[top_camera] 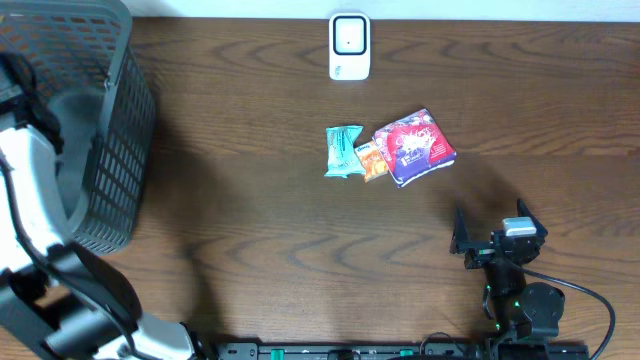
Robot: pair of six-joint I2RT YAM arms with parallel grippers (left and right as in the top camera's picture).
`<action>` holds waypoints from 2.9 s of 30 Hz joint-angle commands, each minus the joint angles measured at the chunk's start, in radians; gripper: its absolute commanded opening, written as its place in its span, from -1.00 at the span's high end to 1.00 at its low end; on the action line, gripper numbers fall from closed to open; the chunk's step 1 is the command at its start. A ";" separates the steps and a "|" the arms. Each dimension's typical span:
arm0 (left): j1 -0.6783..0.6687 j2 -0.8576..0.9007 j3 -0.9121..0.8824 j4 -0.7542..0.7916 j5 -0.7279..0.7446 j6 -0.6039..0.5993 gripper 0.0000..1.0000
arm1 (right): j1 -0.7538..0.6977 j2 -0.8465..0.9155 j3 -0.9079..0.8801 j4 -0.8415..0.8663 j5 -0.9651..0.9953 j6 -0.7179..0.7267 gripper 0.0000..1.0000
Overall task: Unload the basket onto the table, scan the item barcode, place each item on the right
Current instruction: 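Reach the left gripper into the basket and grasp the blue snack bar, then carry the blue bar with the left gripper and place it beside the wipes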
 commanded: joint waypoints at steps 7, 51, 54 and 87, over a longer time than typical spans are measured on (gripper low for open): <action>0.150 0.218 -0.008 -0.080 0.005 0.031 -0.38 | -0.003 -0.004 0.000 -0.004 -0.005 -0.013 -0.99; 0.186 0.130 -0.106 0.099 0.272 0.060 0.86 | -0.003 -0.004 0.000 -0.004 -0.005 -0.013 -0.99; 0.149 0.006 -0.089 0.132 0.375 0.055 0.86 | -0.003 -0.004 0.000 -0.004 -0.005 -0.013 -0.99; -0.869 -0.069 -0.123 0.222 0.449 -0.600 0.86 | -0.003 -0.004 0.000 -0.004 -0.005 -0.013 -0.98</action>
